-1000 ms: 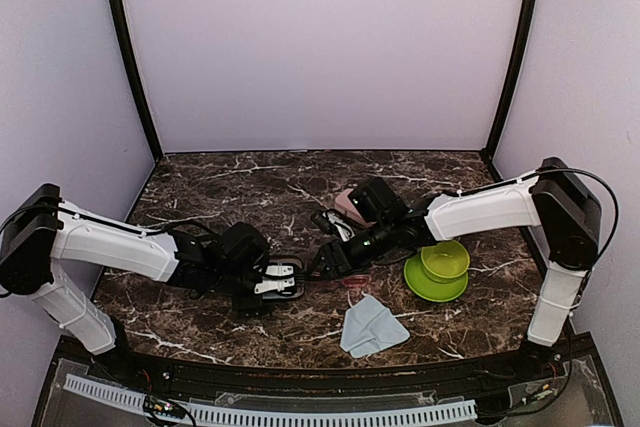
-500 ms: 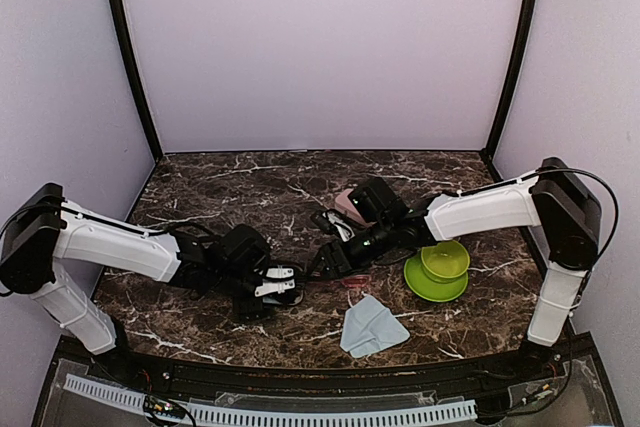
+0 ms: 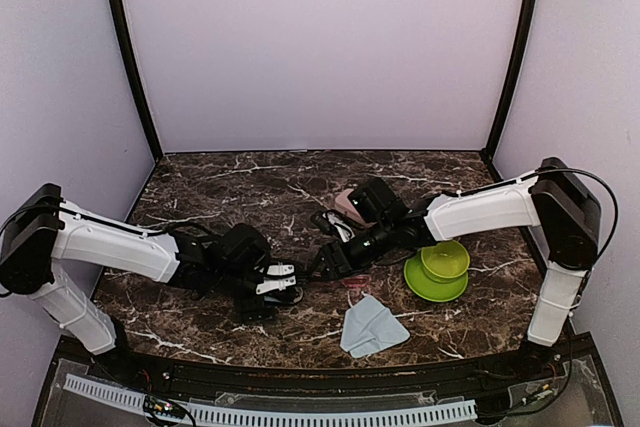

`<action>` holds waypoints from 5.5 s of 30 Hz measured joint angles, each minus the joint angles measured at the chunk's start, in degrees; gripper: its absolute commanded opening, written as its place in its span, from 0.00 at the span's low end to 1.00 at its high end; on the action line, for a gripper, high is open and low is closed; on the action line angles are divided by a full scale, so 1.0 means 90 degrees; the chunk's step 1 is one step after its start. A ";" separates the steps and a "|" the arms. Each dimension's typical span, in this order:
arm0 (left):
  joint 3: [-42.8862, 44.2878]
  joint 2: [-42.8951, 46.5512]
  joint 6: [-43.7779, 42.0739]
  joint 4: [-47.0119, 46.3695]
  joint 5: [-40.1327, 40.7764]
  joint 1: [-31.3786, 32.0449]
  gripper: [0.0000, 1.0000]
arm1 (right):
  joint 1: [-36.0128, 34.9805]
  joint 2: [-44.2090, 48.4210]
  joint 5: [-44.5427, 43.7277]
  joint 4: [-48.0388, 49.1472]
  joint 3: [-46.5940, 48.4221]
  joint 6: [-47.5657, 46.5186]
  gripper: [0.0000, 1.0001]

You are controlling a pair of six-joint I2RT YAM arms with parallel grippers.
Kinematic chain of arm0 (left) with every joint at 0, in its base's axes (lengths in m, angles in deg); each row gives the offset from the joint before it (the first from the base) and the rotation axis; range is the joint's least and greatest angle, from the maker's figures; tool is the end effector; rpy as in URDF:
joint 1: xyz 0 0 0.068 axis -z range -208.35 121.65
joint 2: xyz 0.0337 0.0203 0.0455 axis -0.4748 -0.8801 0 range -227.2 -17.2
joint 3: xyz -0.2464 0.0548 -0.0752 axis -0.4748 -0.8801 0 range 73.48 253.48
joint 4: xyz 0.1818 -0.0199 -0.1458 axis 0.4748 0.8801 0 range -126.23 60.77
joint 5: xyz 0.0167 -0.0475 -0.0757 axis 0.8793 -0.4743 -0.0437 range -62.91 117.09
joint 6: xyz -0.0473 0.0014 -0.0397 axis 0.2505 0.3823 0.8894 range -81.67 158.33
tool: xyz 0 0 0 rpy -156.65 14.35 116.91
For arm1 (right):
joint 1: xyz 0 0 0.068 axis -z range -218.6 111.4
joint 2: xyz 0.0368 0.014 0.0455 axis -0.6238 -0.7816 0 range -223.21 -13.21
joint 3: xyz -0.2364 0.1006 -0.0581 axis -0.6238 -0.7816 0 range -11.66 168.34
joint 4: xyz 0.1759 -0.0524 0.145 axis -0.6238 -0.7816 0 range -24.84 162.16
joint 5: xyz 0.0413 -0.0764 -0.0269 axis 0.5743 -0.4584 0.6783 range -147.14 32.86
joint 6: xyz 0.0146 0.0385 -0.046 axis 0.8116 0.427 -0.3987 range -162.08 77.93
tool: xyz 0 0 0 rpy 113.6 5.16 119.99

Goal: Organize the sunglasses
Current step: Adjust the sunglasses in the sunglasses case, then adjust the sunglasses and the sunglasses case, then close the case with sunglasses at the center of the board.

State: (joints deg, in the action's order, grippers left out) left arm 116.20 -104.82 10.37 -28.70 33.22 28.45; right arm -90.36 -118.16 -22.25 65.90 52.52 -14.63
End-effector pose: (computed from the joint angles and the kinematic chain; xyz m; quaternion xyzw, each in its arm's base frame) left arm 0.1563 -0.2296 0.1626 0.6245 0.7100 -0.0310 0.3241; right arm 0.2046 0.3027 0.1819 -0.2943 0.8447 0.4377 0.0914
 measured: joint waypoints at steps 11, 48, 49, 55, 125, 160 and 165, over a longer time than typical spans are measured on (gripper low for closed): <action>-0.0061 0.0731 0.0187 -0.0022 -0.0243 0.0000 0.99 | 0.0000 0.0002 -0.0080 -0.0163 0.0051 -0.0095 0.65; -0.0891 0.2832 0.7315 0.2261 -0.0340 -0.1428 0.97 | -0.1333 -0.0544 -0.2159 -0.0216 0.0393 0.0352 0.73; -0.0908 0.2817 0.7315 0.2249 -0.0418 -0.1467 0.97 | -0.1333 -0.0595 -0.2181 -0.0216 0.0420 0.0357 0.72; -0.0920 0.2737 0.7242 0.2120 -0.0753 -0.1576 0.95 | -0.1333 -0.0806 -0.2261 -0.0211 0.0622 0.0374 0.70; -0.1528 0.3526 0.5797 -0.0022 -0.1576 -0.2108 0.99 | 0.0136 -0.1095 -0.1719 -0.1382 0.2628 -0.0967 0.82; -0.2132 0.2395 0.6254 -0.0891 -0.0532 -0.1277 0.99 | 0.0107 -0.2696 0.0551 -0.1955 0.4036 -0.1644 0.60; -0.2132 0.2390 0.6258 -0.0903 -0.0534 -0.1277 0.99 | 0.0056 -0.2725 0.0580 -0.1967 0.4036 -0.1639 0.60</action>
State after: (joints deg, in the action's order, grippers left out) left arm 97.01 -83.31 66.69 -36.83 28.42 16.95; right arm -89.86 -142.68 -17.02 48.20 88.85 -29.39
